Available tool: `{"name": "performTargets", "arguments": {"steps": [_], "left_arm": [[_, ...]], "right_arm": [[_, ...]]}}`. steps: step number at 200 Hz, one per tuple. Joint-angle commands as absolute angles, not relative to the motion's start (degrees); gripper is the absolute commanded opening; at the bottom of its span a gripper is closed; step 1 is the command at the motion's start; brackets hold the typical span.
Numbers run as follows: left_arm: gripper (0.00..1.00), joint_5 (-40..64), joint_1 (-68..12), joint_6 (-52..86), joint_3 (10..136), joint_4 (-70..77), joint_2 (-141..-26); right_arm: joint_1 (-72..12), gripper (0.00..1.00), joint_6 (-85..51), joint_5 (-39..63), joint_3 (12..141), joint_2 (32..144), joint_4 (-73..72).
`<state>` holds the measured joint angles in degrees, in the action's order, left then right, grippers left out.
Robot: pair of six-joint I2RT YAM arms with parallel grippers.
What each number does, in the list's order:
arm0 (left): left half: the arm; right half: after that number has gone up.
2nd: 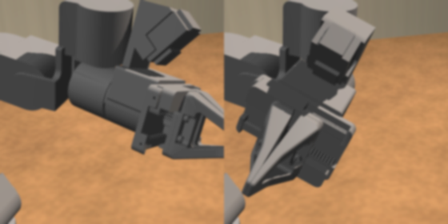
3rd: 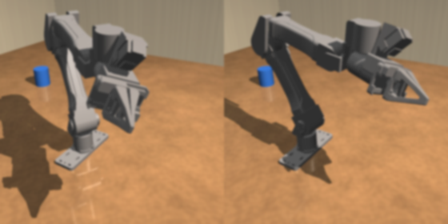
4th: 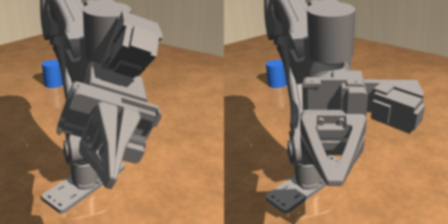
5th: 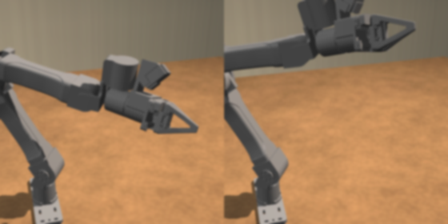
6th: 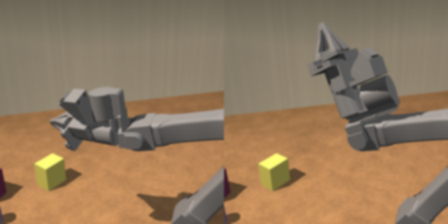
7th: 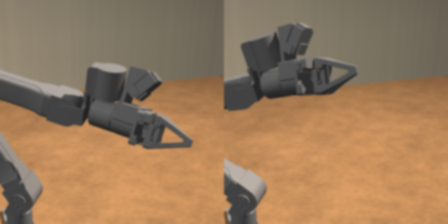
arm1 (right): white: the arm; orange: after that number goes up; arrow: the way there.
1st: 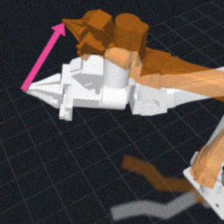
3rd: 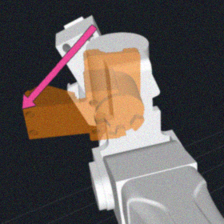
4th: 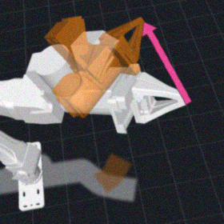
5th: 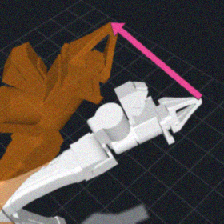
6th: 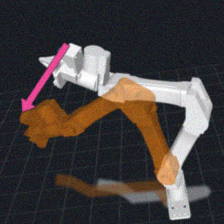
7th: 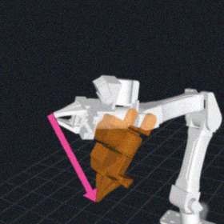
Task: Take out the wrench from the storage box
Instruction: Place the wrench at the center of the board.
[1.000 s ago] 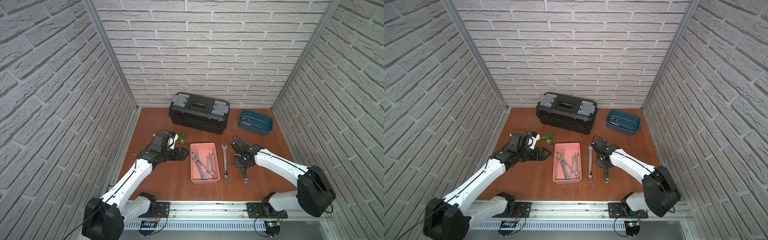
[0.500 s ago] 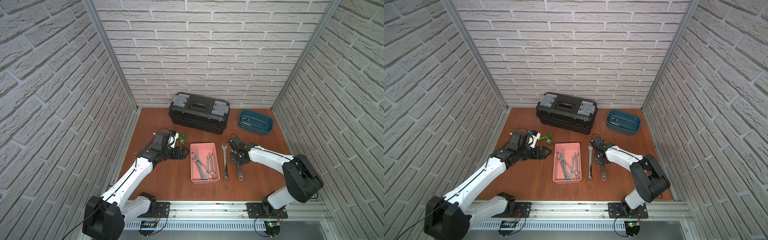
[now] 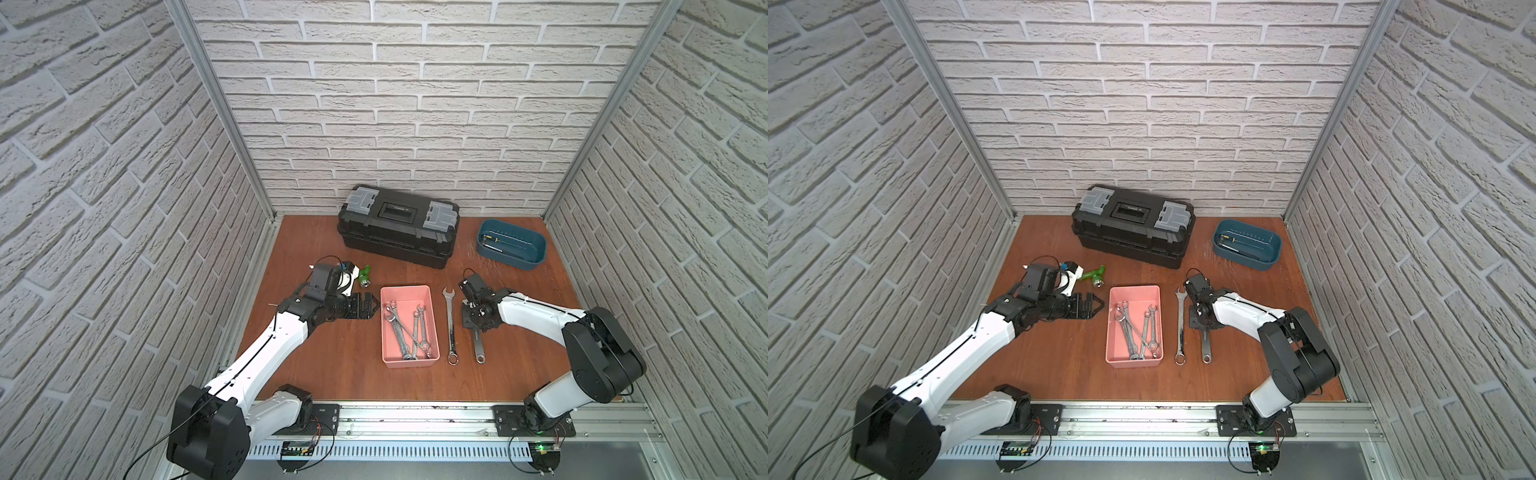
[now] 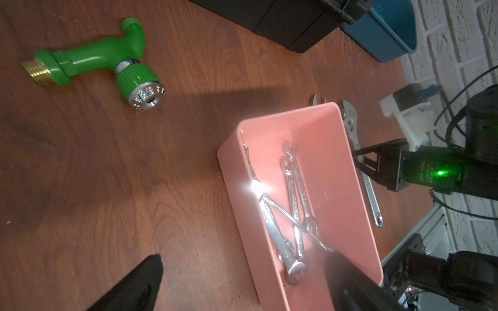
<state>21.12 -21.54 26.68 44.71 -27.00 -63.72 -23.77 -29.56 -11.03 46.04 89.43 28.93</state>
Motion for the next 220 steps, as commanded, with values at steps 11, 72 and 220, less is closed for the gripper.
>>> {"name": "performTargets", "arguments": {"steps": [11, 72, 220], "left_arm": [[0.98, 21.8, -21.8, 26.5, 45.6, -25.5, -64.0], [0.98, 21.7, -21.8, 26.3, 45.5, -25.8, -64.1], [0.98, 21.6, -21.7, 24.8, 48.3, -27.9, -65.1]], "right_arm": [[-23.1, 0.28, -29.3, -10.1, 44.7, 89.8, 29.3], [-22.8, 0.31, -28.6, -9.6, 44.6, 89.6, 30.7], [-22.7, 0.36, -27.2, -9.2, 53.2, 80.4, 41.0]]}}
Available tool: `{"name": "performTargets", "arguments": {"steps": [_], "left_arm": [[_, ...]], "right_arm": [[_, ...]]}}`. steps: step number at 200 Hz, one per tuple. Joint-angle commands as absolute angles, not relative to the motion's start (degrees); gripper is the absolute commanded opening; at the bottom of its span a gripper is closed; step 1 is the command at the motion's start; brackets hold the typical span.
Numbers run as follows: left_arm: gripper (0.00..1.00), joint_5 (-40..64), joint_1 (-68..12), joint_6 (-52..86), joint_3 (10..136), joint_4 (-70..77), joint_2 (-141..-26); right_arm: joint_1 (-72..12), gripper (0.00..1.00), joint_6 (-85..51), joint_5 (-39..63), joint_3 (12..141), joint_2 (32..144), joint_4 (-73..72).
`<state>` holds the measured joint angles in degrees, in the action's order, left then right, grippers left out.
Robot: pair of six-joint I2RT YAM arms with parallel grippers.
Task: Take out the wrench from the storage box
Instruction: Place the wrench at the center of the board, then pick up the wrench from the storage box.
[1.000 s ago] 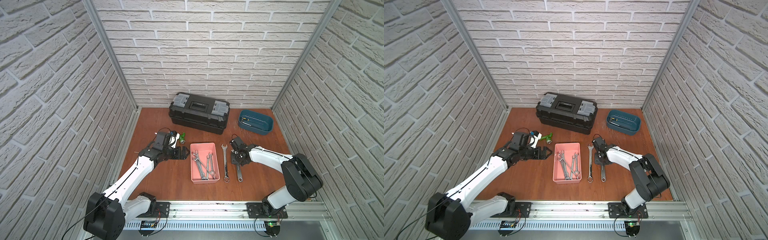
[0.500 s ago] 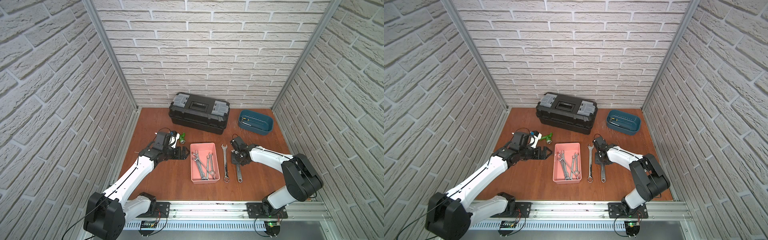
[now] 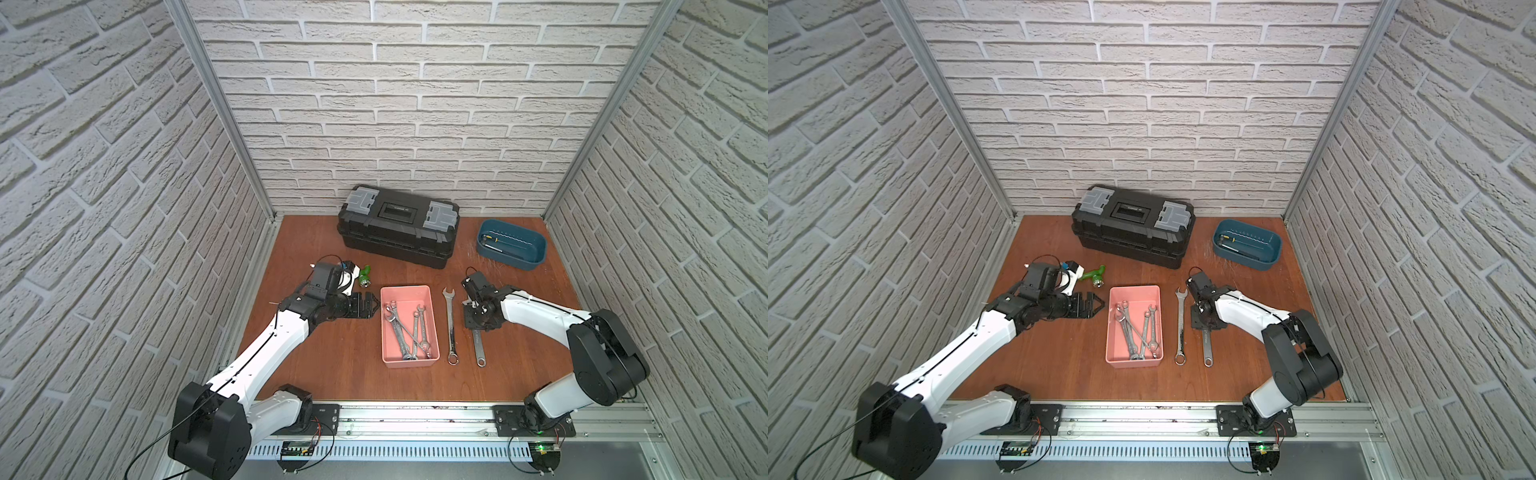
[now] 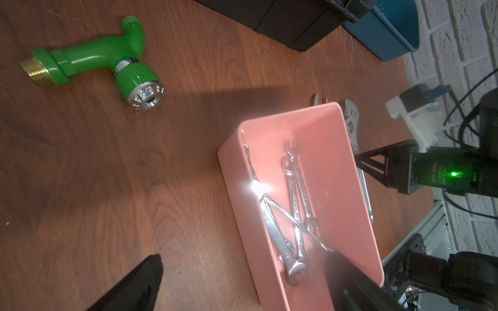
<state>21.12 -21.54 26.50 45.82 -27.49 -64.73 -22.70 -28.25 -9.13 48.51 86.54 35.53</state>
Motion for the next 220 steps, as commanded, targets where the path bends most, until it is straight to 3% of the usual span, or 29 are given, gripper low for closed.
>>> {"name": "performTargets", "arguments": {"steps": [1, 33, 68, 127, 220], "left_arm": [[0.98, 21.6, -21.8, 24.8, 48.3, -27.9, -65.1], [0.98, 21.8, -21.7, 24.3, 50.2, -28.7, -65.7], [0.98, 22.5, -21.9, 25.0, 50.4, -28.5, -65.3], [0.98, 22.7, -21.9, 26.8, 48.8, -27.7, -63.4], [0.98, 23.3, -21.8, 28.0, 46.4, -27.9, -59.4]], "right_arm": [[-22.7, 0.36, -27.3, -9.1, 53.4, 80.2, 41.2], [-26.2, 0.38, -29.0, -7.1, 59.6, 75.7, 45.9], [-36.0, 0.40, -32.0, -6.4, 65.4, 75.1, 47.3], [-48.8, 0.42, -29.8, -5.0, 70.4, 86.4, 42.5], [-51.3, 0.38, -25.2, -0.3, 70.4, 102.0, 33.4]]}}
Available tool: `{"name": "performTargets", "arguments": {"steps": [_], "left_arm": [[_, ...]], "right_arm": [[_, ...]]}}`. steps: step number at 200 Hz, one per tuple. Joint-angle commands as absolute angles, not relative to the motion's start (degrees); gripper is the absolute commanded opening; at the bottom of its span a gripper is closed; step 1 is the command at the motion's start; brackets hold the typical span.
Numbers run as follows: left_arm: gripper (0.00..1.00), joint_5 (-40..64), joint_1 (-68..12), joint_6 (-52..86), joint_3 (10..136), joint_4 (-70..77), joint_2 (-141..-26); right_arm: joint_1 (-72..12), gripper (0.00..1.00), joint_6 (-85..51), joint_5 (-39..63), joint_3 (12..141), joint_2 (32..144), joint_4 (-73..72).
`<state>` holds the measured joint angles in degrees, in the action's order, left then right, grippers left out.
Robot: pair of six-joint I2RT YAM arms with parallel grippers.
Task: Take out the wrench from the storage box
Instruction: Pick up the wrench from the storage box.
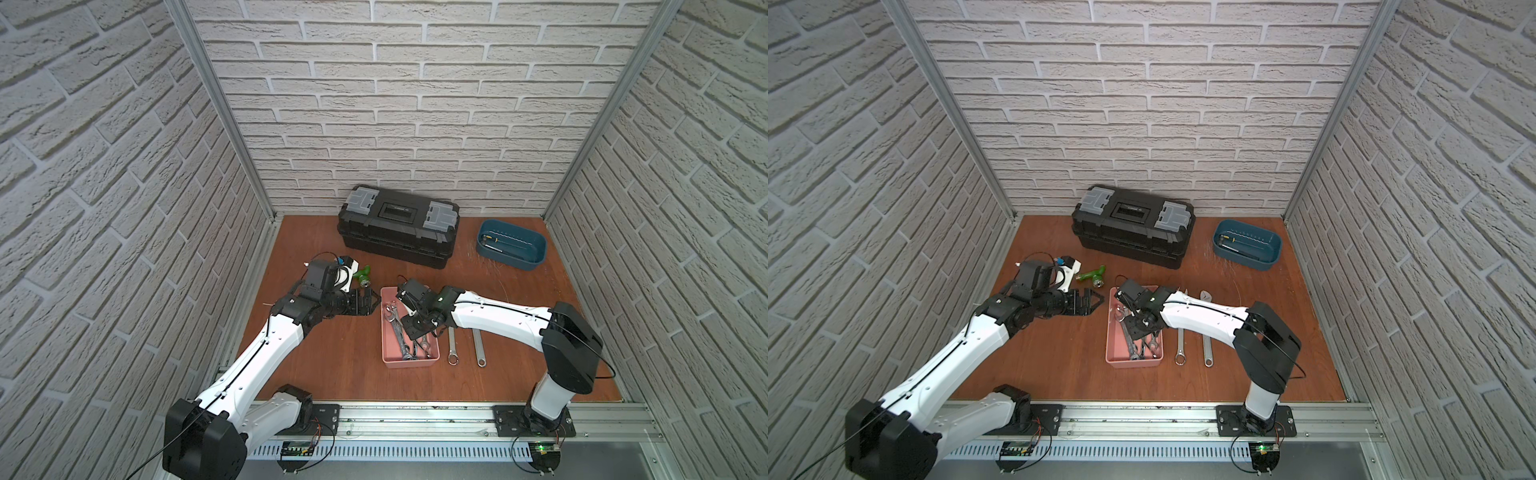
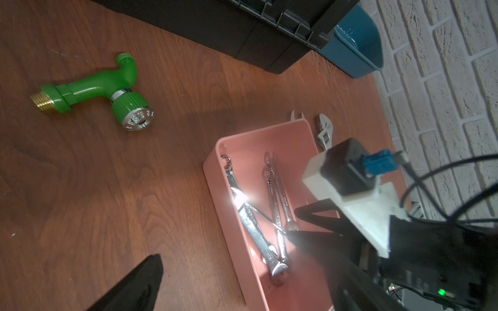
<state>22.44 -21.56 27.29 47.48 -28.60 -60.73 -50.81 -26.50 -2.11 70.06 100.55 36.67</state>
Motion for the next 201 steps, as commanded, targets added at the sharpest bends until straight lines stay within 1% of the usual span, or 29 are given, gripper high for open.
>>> {"name": "performTargets", "arguments": {"steps": [1, 59, 103, 154, 201], "left_arm": [[0.98, 23.3, -21.9, 28.0, 46.4, -27.9, -59.4], [0.98, 23.3, -21.8, 28.0, 46.1, -27.7, -59.5], [0.98, 22.9, -21.8, 28.0, 45.3, -27.9, -59.1], [0.98, 22.7, -21.7, 27.9, 45.0, -28.2, -59.0], [0.98, 22.8, -21.8, 27.8, 45.8, -27.9, -59.8]], "right_arm": [[-51.4, 0.38, -25.2, -0.3, 70.3, 102.1, 33.4], [-51.5, 0.30, -24.5, -1.6, 70.9, 107.0, 33.5], [-51.4, 0.18, -24.4, -2.7, 71.9, 108.7, 33.6], [-51.8, 0.07, -24.4, -4.1, 73.3, 105.2, 35.6], [-52.4, 0.05, -25.2, -6.2, 75.1, 99.9, 40.1]]}}
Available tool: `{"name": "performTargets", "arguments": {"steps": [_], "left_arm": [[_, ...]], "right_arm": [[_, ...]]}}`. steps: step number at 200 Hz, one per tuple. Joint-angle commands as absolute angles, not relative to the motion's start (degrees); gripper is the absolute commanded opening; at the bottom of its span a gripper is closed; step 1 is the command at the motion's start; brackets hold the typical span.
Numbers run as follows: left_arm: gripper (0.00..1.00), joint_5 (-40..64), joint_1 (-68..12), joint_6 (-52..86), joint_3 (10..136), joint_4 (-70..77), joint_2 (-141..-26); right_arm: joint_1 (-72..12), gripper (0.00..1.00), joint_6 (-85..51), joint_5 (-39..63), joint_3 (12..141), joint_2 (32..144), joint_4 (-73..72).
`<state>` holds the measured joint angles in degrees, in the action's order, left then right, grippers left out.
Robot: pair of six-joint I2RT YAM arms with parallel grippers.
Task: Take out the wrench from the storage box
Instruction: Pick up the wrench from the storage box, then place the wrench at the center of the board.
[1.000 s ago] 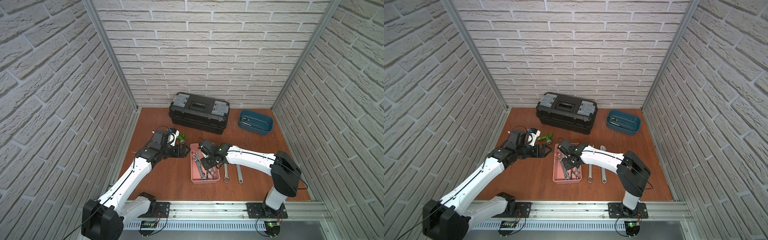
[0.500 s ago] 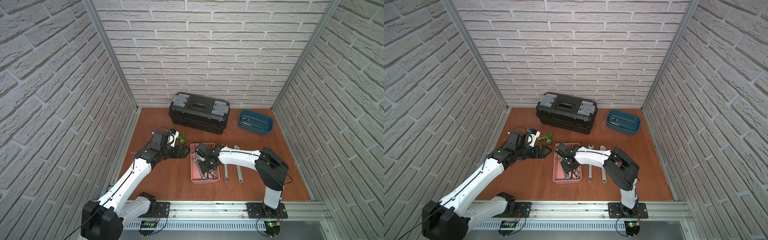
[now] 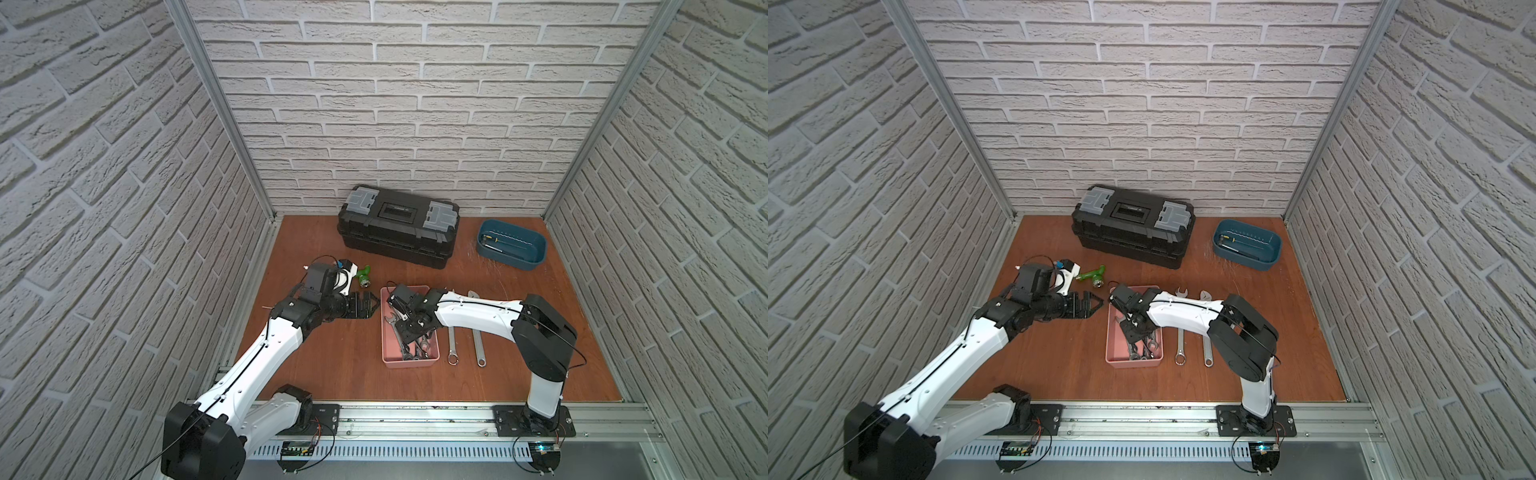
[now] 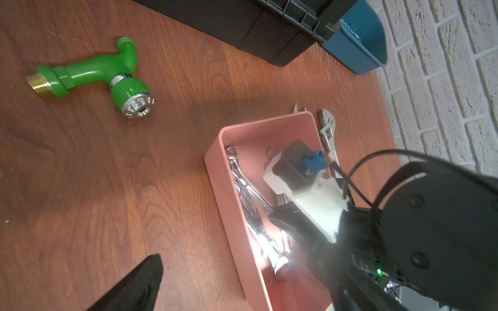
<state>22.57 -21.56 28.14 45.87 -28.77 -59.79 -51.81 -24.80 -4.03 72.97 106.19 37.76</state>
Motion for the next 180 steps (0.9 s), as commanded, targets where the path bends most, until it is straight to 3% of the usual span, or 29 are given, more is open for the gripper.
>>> {"name": "performTargets", "arguments": {"steps": [1, 91, 180], "left_arm": [[0.98, 22.8, -21.8, 27.9, 45.9, -27.9, -59.8], [0.98, 22.5, -22.6, 30.2, 47.2, -24.2, -61.8], [0.98, 21.5, -25.9, 29.8, 49.1, -23.4, -65.8]], "right_arm": [[-52.4, 0.05, -25.3, -6.3, 75.1, 99.8, 40.2], [-49.3, 0.04, -30.2, -7.2, 74.9, 85.8, 45.1], [-31.5, 0.03, -22.9, -7.2, 55.5, 68.8, 48.1]]}}
